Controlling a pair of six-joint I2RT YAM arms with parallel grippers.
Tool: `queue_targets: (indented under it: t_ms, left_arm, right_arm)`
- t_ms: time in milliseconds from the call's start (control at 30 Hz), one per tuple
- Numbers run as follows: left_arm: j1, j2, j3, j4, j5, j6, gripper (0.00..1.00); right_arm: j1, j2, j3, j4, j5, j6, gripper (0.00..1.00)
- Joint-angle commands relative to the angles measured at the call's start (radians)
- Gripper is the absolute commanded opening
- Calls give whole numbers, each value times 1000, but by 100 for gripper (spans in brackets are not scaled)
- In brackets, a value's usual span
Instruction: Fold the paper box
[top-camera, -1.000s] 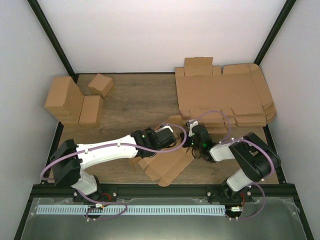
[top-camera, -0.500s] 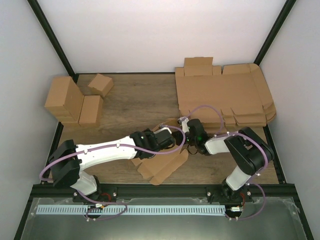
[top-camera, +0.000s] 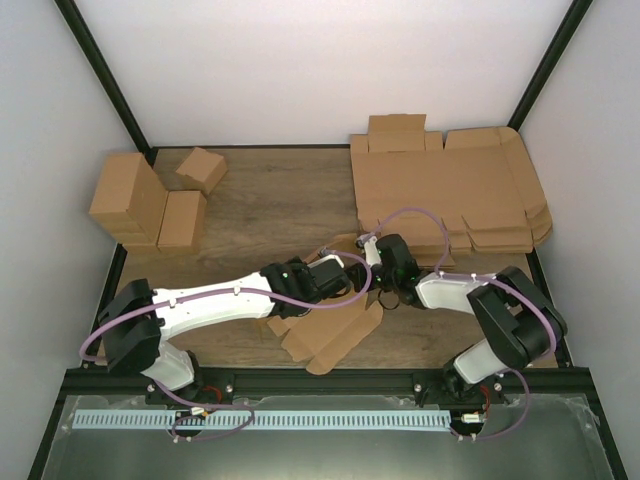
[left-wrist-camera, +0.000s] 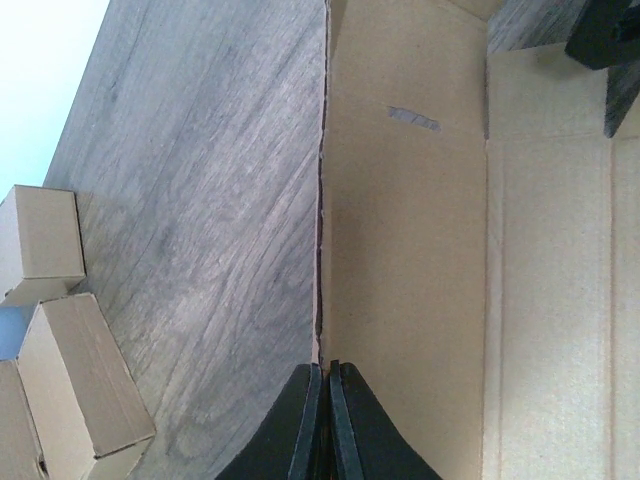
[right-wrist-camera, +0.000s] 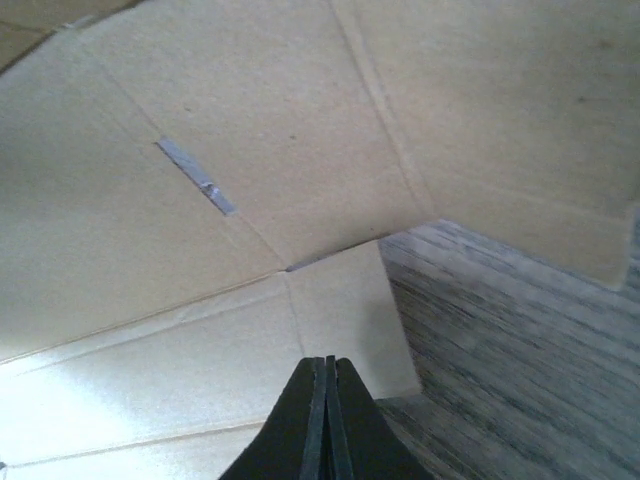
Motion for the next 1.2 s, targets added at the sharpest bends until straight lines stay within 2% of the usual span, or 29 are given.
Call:
queue_targets:
  t_ms: [0,133,367,533,900,1167]
  left_arm:
    - [-3,12,-3,6,-14,-7,4]
    - [-3,-7,3,3,-2,-16,4]
    - [-4,-40,18,-25,27,-22,4]
    - [-5,-67,29,-53,42,-39,4]
    - [-5,-173,8,-36,154,-80,4]
    - [-5,-218,-38,-9,180,-84,4]
  right_arm:
    - [5,-31,17,-100,59,51,1]
    - [5,-92,-30,-103,70,82,1]
    - [5,-345,-92,-188,191,85,1]
    - [5,-438,-119,-230,175,43,1]
    - [6,-288,-127,-140,72,104,1]
    - [5,-152,-98,-60,143,180,1]
